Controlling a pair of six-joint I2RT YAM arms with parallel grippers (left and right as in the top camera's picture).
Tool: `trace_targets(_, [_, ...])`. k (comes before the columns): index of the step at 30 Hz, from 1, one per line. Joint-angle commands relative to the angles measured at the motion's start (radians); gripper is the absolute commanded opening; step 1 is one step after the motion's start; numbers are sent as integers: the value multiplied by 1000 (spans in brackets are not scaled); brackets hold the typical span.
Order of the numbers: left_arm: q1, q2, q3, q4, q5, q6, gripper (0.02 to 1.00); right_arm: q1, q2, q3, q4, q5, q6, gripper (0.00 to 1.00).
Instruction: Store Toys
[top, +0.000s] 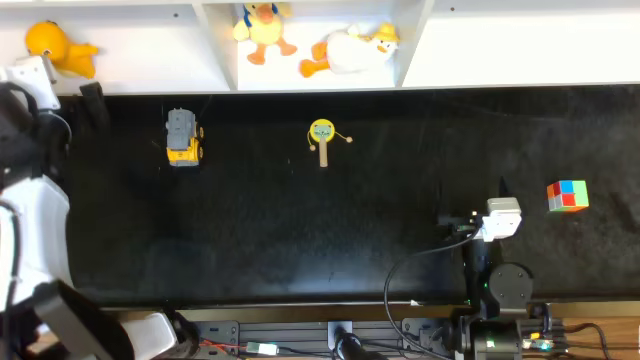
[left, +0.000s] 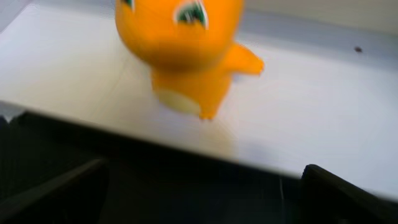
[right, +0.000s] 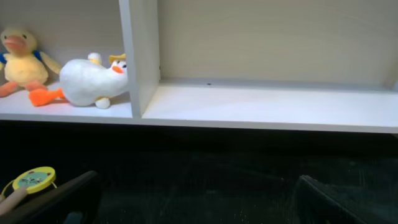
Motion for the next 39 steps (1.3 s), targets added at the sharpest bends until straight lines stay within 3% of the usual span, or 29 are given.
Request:
trace_targets(1, [-9, -95, -58, -19, -8, 18, 998, -5, -9, -13, 5, 9, 11, 993])
trace_targets(24, [-187, -475, -345, -180, -17, -38, 998, -5, -9, -13, 5, 9, 11, 996])
trace_targets(39, [-277, -452, -345, -353, -23, -66, 998, -5, -9, -13, 5, 9, 11, 996])
